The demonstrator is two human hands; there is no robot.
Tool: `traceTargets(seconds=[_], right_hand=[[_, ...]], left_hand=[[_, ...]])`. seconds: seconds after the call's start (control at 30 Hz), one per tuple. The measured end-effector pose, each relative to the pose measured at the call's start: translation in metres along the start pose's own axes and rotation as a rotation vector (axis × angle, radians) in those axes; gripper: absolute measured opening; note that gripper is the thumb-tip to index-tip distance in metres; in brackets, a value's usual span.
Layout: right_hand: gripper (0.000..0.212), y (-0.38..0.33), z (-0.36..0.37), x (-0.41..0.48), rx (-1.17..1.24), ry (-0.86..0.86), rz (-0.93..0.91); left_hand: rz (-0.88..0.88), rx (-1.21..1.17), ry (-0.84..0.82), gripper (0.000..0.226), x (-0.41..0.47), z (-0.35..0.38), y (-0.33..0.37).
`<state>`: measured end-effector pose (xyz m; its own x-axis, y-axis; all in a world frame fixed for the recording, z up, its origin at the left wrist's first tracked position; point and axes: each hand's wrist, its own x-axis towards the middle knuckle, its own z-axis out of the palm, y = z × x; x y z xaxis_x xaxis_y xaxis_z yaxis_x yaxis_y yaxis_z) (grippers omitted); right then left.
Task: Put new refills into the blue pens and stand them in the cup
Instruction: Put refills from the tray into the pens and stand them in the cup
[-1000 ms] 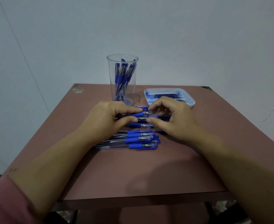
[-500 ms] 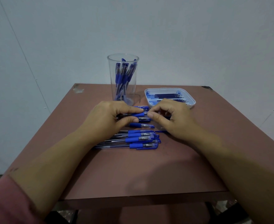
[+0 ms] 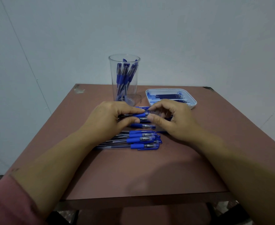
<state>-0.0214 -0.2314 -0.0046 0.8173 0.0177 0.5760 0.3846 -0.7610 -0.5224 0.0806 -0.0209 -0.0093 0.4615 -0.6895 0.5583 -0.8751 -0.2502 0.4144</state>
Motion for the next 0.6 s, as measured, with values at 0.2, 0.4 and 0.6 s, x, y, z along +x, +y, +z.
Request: traceTargets(seconds=[0.2,0.4,0.6], right_hand=[[0.021,0.0029,0.0012,-0.0001,-0.018,-0.027,0.003],[0.013,0.0002,0.0015,-0.0005,-0.020,-0.036,0.044],[0.017,0.0036,-0.0003,0.0002,-0.013,-0.008,0.086]], left_hand=[[-0.008,-0.006,0.003,0.032,-0.0005,0.0009,-0.0015],[-0.014,0.002,-0.003,0.033,-0.0002,0.0006,0.0009],[-0.065,0.010,0.002,0.032,-0.0001,0.0005,0.0011]])
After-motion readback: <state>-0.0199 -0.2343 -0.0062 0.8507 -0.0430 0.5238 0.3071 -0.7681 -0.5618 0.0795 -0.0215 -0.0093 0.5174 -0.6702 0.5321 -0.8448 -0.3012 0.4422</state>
